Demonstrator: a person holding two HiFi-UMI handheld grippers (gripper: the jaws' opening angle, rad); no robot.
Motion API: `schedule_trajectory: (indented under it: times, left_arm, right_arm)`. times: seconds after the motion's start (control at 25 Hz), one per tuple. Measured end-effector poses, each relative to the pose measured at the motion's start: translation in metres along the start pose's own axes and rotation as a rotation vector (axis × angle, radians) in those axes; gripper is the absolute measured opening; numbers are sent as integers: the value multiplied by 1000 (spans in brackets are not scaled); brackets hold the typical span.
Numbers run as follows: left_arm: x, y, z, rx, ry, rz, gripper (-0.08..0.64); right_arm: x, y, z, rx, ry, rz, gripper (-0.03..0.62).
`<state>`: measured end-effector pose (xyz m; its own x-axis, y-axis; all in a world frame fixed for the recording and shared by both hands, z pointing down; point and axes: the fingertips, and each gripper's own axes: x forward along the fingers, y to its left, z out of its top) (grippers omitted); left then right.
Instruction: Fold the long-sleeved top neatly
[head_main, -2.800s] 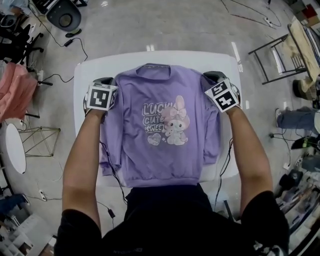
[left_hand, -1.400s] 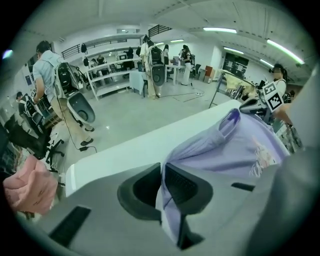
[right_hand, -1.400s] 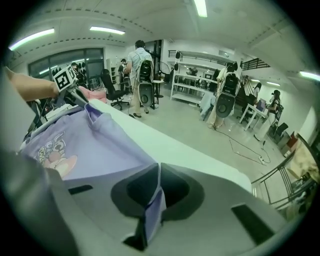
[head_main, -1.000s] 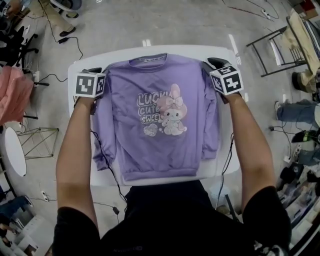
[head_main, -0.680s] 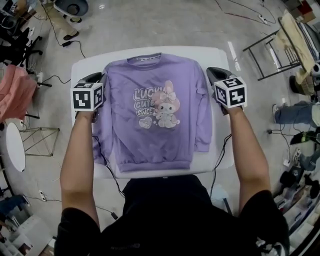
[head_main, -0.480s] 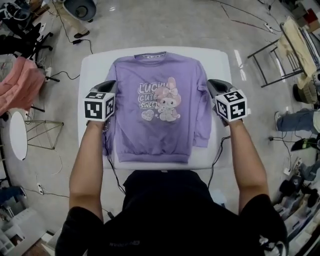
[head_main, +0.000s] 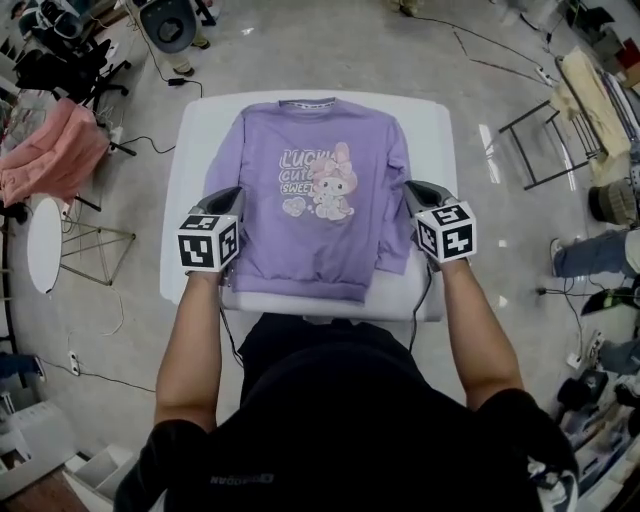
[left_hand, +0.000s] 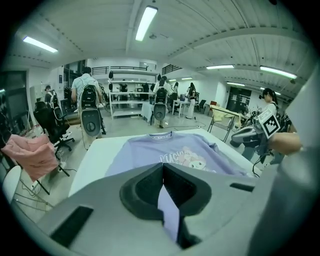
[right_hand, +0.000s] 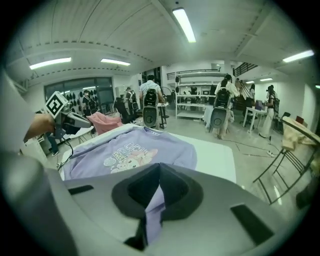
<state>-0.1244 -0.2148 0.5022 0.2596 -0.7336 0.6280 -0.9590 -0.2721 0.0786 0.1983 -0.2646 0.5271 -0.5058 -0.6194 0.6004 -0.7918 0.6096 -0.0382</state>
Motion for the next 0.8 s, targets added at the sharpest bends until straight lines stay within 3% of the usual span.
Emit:
schedule_trajectory:
  times: [0.16,0.28,0.6,0.8]
  left_arm:
    - [-17,-5,-18,12,8,-30,6]
    - [-24,-7,-29,50,8,-62,6]
    - [-33,4,-42,92,9,-162,6]
    - [-44,-7,-59,145,14,-274,6]
  right_arm:
    - [-27,9,-33,135,4,-25,5]
    - [-40,15,-60,172,28,-57,5]
    - [-64,28,-78,281,18,-238,5]
    - [-78,47,-102,380,54,-338,5]
